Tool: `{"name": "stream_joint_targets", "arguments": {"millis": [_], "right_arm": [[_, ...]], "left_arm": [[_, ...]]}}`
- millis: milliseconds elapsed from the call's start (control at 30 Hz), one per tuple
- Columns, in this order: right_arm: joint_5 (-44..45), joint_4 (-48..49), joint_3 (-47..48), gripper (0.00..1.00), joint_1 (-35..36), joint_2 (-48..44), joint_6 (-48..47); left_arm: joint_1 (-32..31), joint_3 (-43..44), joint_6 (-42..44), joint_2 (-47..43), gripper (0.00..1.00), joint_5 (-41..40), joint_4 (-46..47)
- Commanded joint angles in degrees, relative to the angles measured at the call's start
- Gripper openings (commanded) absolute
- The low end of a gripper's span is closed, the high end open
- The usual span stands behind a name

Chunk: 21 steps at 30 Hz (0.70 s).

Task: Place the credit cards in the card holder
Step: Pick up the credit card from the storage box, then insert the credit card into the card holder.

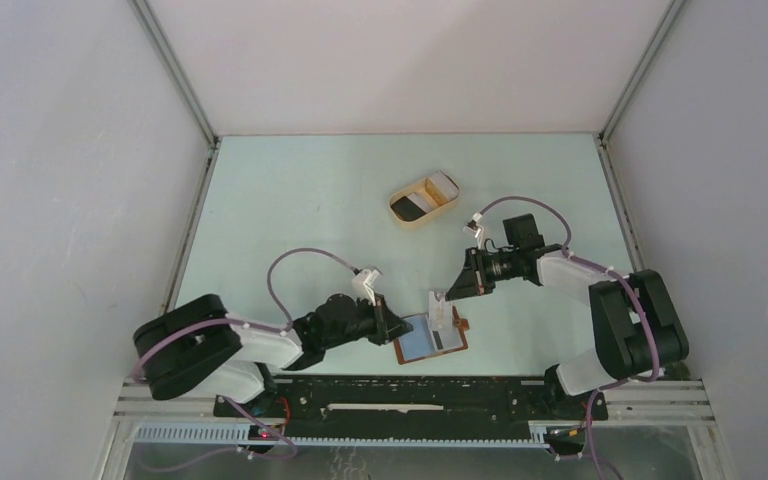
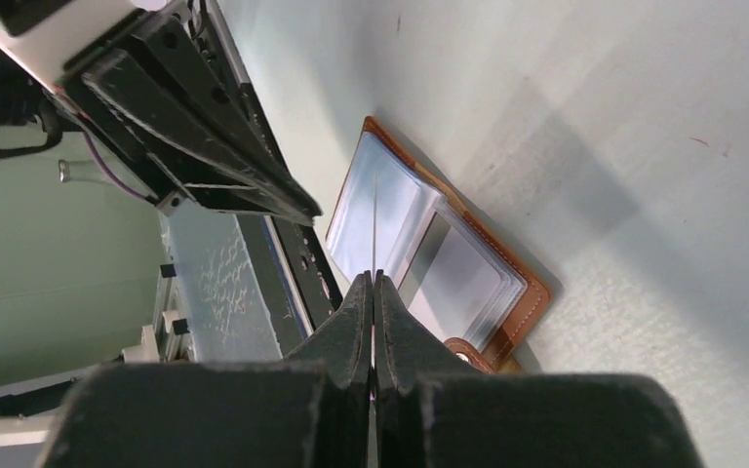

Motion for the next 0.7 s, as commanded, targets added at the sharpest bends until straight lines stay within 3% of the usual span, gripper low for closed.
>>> {"name": "stream_joint_targets", "arguments": {"millis": [0,200,467,667], "right_arm": [[1.4,0.5,2.2,0.0,-0.1,1.6,1.5],[3.6,0.3,2.1,0.0,1.4,3.2,2.6],[4.8,3.2,0.0,0.0,2.2,3.8,5.0],[4.7,3.8,-0.4,0.0,3.1,5.3,5.3]], "left_arm": [[-1.7,4.0,-2.8,5.2,0.05,-5.2,2.9],[-3.2,4.5,-5.3,8.2,0.03,-8.3,0.8],[-5.1,7.6,-7.8,8.0,0.02,-12.8,-13.6],[-5.9,8.5,-8.6,9.3,0.02,-13.0,-15.2]]}}
